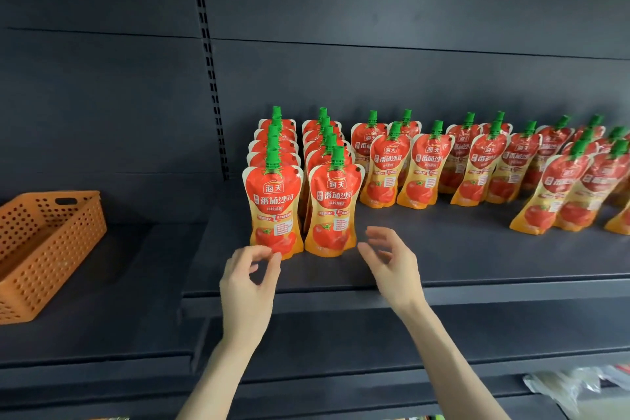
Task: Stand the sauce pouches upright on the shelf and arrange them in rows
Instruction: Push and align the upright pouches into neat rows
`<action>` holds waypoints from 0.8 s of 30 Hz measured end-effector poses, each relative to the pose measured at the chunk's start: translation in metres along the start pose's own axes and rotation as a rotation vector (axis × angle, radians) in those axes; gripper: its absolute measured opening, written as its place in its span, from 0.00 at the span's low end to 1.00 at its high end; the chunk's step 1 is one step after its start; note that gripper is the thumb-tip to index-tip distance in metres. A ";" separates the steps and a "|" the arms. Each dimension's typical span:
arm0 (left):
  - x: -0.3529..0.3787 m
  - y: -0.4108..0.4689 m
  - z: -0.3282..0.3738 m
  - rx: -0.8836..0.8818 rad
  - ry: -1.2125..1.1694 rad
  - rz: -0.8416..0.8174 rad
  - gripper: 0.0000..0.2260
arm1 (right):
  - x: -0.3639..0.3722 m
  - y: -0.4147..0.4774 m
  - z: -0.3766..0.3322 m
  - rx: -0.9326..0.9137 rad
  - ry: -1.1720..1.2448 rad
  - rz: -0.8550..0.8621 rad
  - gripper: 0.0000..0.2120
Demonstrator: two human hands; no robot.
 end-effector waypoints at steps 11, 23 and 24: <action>0.131 0.051 0.130 0.220 -0.081 -0.281 0.02 | -0.117 0.077 -0.022 -0.157 -0.056 0.171 0.04; 0.253 0.190 0.123 -0.040 0.313 -0.061 0.18 | -0.159 0.256 -0.033 -0.374 -0.186 -0.087 0.10; 0.257 0.197 0.120 -0.083 0.326 -0.055 0.19 | -0.156 0.269 -0.032 -0.368 -0.195 -0.135 0.11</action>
Point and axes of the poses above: each hand's wrist, its own y-axis towards the middle knuckle, its own x-axis out of the palm, z = x × y, the point moved 4 cm from there along y, towards the middle knuckle, and after that the axes turned 8 degrees about -y, right-handed, at the moved point
